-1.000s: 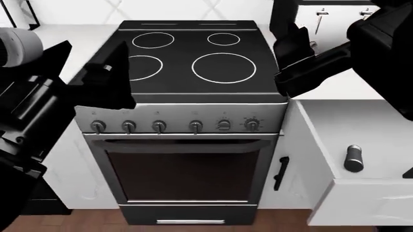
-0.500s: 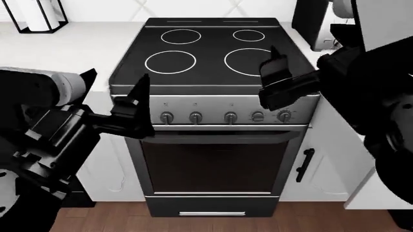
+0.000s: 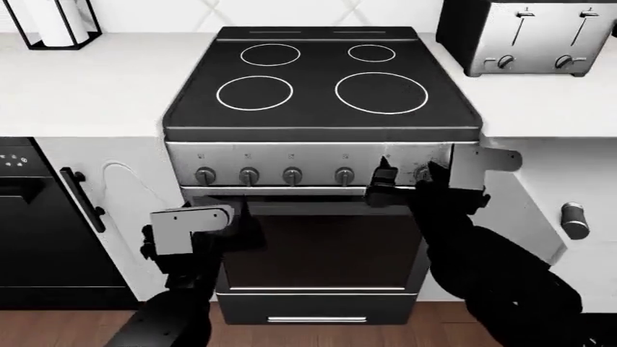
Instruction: Pick and place the shaker into the drawer. Then close the cabinet.
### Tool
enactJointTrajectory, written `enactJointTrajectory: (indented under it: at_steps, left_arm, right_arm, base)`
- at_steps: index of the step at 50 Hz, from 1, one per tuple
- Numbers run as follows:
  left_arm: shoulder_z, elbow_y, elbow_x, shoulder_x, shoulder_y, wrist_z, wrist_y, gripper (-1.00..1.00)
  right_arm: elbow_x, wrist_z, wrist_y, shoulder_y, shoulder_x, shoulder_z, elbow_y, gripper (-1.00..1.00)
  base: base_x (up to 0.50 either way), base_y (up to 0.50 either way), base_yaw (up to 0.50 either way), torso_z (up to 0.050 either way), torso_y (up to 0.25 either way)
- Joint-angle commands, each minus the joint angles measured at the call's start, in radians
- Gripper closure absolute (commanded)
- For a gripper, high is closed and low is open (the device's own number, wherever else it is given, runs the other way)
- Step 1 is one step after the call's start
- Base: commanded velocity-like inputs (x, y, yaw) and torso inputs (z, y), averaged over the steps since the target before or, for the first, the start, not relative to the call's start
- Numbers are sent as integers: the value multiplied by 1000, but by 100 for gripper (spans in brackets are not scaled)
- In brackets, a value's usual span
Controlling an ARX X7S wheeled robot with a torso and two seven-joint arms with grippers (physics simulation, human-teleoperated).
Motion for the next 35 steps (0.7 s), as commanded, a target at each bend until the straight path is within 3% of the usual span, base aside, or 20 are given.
enactJointTrajectory:
  at_steps: [1, 10, 19, 35]
  left_arm:
    - [80, -521, 232, 157, -60, 41, 235, -100]
    - [83, -978, 302, 247, -204, 15, 399, -100]
    - [88, -1354, 315, 319, -330, 4, 578, -100]
    - [-25, -1370, 353, 303, -358, 12, 508, -100]
  right_arm:
    - [-102, -347, -269, -123, -251, 9, 560, -100]
    - [-63, -669, -435, -34, -529, 89, 1248, -100]
    - [-161, -684, -423, -75, -554, 243, 1257, -100]
    - [-526, -697, -358, -106, -559, 539, 1257, -100]
  base:
    - [0, 0, 0, 0, 0]
    - [0, 0, 0, 0, 0]
    - [0, 0, 0, 0, 0]
    - [0, 0, 0, 0, 0]
